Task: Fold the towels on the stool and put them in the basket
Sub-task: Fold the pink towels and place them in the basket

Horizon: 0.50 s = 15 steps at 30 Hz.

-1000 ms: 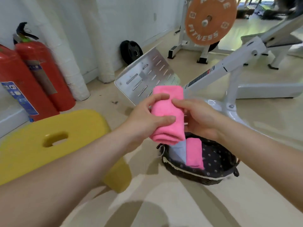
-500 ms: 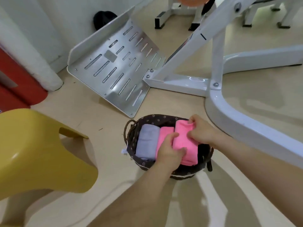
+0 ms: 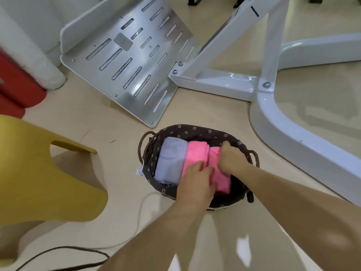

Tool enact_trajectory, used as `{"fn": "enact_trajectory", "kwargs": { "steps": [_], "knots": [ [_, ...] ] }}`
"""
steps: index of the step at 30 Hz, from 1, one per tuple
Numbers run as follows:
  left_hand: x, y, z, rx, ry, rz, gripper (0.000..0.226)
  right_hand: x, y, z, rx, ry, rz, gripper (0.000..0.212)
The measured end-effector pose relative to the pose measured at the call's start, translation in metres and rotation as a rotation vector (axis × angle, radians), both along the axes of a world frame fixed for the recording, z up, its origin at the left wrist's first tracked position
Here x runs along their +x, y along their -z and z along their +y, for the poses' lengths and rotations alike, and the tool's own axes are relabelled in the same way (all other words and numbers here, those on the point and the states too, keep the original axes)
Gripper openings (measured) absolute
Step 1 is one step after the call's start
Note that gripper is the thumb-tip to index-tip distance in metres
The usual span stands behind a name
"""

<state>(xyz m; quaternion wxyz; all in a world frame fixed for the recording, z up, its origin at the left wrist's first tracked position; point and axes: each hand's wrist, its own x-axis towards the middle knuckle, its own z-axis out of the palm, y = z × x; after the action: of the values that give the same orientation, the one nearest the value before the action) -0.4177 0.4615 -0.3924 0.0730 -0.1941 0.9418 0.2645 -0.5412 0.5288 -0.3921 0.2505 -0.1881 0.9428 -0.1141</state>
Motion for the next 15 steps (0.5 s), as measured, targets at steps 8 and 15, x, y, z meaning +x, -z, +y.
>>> {"fn": "enact_trajectory", "kwargs": {
  "steps": [8,15],
  "knots": [
    [-0.019,0.034,0.004,-0.168,0.262,-0.297,0.044,0.011,-0.012,0.002,0.245,-0.503,0.417,0.040],
    [-0.019,0.024,0.002,-0.065,0.205,-0.143,0.028,-0.004,-0.028,0.007,0.327,-0.844,0.088,0.035]
  ]
}}
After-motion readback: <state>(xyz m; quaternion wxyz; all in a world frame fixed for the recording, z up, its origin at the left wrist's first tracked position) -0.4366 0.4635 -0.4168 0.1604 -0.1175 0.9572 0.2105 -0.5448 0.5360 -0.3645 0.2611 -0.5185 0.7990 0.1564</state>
